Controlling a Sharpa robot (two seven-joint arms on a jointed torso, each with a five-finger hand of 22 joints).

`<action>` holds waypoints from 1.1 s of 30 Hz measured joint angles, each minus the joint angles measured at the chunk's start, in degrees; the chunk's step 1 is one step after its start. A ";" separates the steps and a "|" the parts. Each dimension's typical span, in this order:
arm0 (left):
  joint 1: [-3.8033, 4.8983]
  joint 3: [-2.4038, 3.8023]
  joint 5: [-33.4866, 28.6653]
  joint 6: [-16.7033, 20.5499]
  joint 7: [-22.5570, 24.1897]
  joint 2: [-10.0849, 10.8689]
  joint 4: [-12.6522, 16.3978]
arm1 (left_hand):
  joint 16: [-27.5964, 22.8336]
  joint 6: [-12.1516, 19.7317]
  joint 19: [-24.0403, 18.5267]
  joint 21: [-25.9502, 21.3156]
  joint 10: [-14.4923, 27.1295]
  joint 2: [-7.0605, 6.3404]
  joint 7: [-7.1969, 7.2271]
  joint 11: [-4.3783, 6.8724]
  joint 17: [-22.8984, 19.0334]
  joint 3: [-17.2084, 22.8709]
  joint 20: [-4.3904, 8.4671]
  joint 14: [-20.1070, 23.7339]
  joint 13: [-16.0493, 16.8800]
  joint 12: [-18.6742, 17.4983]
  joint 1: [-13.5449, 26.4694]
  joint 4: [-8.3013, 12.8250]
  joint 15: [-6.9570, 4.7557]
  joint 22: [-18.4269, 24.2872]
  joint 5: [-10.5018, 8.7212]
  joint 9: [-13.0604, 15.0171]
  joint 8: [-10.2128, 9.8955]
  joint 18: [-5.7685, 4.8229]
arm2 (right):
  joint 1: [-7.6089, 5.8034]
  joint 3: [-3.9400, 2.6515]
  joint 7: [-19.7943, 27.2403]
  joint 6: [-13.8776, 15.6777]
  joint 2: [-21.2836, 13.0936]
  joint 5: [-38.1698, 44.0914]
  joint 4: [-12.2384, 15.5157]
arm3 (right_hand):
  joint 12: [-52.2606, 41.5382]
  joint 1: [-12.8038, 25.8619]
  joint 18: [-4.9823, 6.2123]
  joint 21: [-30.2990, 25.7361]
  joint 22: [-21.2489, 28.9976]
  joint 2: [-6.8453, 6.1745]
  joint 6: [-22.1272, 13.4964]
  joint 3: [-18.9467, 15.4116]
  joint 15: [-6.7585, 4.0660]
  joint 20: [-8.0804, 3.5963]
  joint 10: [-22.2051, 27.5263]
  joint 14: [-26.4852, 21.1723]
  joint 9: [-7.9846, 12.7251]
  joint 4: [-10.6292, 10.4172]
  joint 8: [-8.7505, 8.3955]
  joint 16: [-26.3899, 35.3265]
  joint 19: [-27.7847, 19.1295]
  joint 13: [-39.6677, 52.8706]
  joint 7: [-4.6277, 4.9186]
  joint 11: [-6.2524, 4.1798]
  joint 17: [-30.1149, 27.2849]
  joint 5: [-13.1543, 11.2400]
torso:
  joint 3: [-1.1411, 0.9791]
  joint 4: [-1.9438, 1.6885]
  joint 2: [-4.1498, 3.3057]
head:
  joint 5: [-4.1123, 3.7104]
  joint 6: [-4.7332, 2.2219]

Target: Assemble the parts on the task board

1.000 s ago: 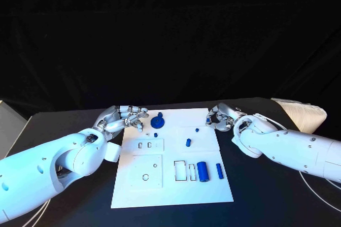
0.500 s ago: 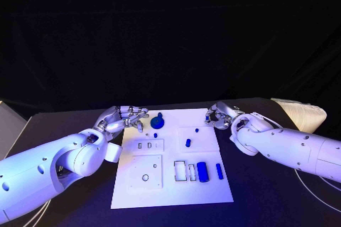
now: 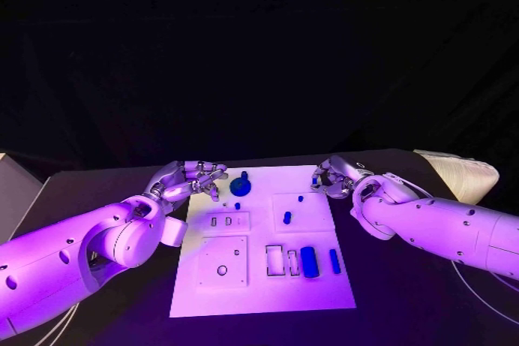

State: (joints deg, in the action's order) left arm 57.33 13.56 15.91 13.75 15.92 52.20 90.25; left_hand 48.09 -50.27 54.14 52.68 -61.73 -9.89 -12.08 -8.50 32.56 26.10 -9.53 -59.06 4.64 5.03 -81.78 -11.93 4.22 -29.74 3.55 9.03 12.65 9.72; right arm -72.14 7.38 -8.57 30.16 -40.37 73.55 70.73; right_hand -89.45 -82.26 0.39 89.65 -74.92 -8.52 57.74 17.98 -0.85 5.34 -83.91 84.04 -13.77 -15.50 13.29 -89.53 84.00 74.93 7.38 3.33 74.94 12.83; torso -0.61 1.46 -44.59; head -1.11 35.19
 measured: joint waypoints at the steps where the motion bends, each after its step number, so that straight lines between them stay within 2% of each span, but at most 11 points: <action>1: 0.00 0.00 0.00 0.00 0.00 0.01 -0.02 | 0.00 0.00 0.00 0.00 0.00 0.00 0.00 0.00 0.00 0.00 0.00 0.00 0.00 0.00 0.00 0.00 0.00 0.00 0.00 0.00 0.00 0.00 | 0.00 0.00 0.00 0.03 -0.16 0.02 0.40 | 0.00 0.00 0.00 0.00 0.00 0.00 0.10 0.00 0.00 0.00 0.00 0.00 -0.02 0.00 0.00 0.00 0.00 0.02 -0.11 0.00 0.00 0.00 | 0.01 0.01 0.02 | 0.03 -0.01; 5: 0.00 0.00 0.01 0.00 0.00 0.06 -0.07 | 0.00 0.00 -0.20 0.00 0.00 0.00 0.00 0.00 0.00 0.00 -0.20 0.00 0.00 -0.23 0.00 0.00 0.00 0.00 0.00 0.00 0.00 0.00 | -0.22 -0.08 -0.11 0.07 -0.64 0.09 1.92 | 0.00 0.00 0.00 0.00 0.00 0.00 0.16 0.15 0.00 0.00 0.00 0.00 -0.05 0.15 0.00 0.00 0.00 0.02 -0.17 0.00 0.00 -0.01 | 0.02 0.06 0.07 | 0.14 -0.09; 12: -0.01 0.01 0.01 0.00 0.00 0.06 -0.25 | 0.00 0.00 -0.20 0.00 0.00 0.00 0.00 0.00 0.00 0.00 -0.20 0.00 0.00 -0.22 0.00 0.00 0.00 -0.04 0.00 0.00 0.00 0.00 | -1.62 -0.39 -0.62 0.13 -1.44 0.14 5.53 | 0.01 0.00 0.00 0.00 0.01 0.00 0.35 0.15 0.00 0.00 0.00 0.00 -0.05 0.15 0.00 0.00 0.00 0.02 0.03 0.00 -0.01 -0.08 | 0.05 0.05 0.15 | -0.02 -0.27; 16: -0.01 -0.01 0.01 0.00 0.00 0.02 -0.42 | 0.00 0.00 -0.20 0.00 0.00 0.00 0.00 0.00 0.00 0.00 -0.20 0.00 0.01 -0.22 0.00 0.00 0.00 -0.04 0.00 0.00 0.00 0.00 | -2.27 -0.55 -0.93 0.30 -1.65 0.14 7.71 | 0.01 0.00 0.00 0.00 0.01 0.00 0.35 0.15 0.01 0.00 0.00 0.00 -0.04 0.15 0.16 0.00 0.00 0.01 0.03 0.00 -0.01 -0.11 | 0.16 0.07 0.29 | -0.05 -0.34; 20: -0.01 -0.01 0.01 0.00 0.00 0.00 -0.62 | 0.00 0.00 -0.20 0.00 -0.01 0.00 0.00 0.00 0.01 0.00 -0.20 0.00 0.01 -0.22 0.00 0.00 0.00 -0.04 0.00 0.00 0.00 0.00 | -2.51 -0.59 -1.19 0.57 -1.54 0.03 10.13 | 0.01 0.00 0.00 0.00 0.01 0.00 0.35 0.15 0.01 0.00 0.00 0.00 -0.04 0.15 0.23 0.00 0.00 0.01 0.03 0.00 -0.01 -0.11 | 0.27 0.10 0.53 | 0.37 -0.33; 27: -0.02 -0.01 0.01 0.00 -0.02 -0.17 -1.17 | 0.00 -0.01 -0.20 0.00 -0.01 0.00 0.00 0.00 0.01 0.00 -0.20 0.00 0.01 -0.22 0.00 0.00 0.00 -0.03 0.00 0.00 0.00 0.00 | -1.85 -0.61 -0.99 1.56 0.32 -0.86 13.84 | 0.01 0.00 0.00 0.00 0.02 0.00 0.34 0.24 0.01 -0.12 -0.21 0.00 -0.12 0.25 0.23 0.00 0.13 0.00 0.04 -0.21 -0.02 0.19 | 0.41 0.14 0.94 | 1.30 0.02; 33: -0.02 -0.02 -0.02 0.00 -0.03 -0.50 -1.78 | 0.00 0.00 -0.20 0.00 -0.01 0.00 0.00 0.00 0.01 0.00 -0.20 0.00 0.01 -0.22 0.00 0.00 0.00 -0.03 0.00 0.00 0.00 0.00 | -0.69 -0.56 0.24 3.18 3.08 -2.20 15.21 | 0.01 0.00 0.00 0.00 0.02 -0.01 0.31 0.41 0.01 -0.42 -0.21 0.00 -0.11 0.41 0.21 0.00 0.00 0.00 0.06 -0.21 -0.02 0.49 | 0.51 0.14 1.32 | 2.16 0.43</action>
State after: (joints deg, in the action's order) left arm 57.32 13.54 15.88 13.75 15.90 51.70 88.46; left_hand 48.09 -50.28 53.94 52.68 -61.74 -9.89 -12.08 -8.51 32.57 26.10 -9.73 -59.06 4.65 4.81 -81.78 -11.93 4.22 -29.76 3.55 9.03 12.65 9.72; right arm -72.83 6.82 -8.33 33.33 -37.30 71.35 85.94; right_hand -89.44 -82.26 0.39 89.65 -74.91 -8.53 58.06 18.39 -0.84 4.92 -84.11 84.03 -13.89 -15.09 13.51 -89.53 84.00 74.93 7.44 3.13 74.92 13.31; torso -0.10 1.60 -43.27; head 1.05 35.63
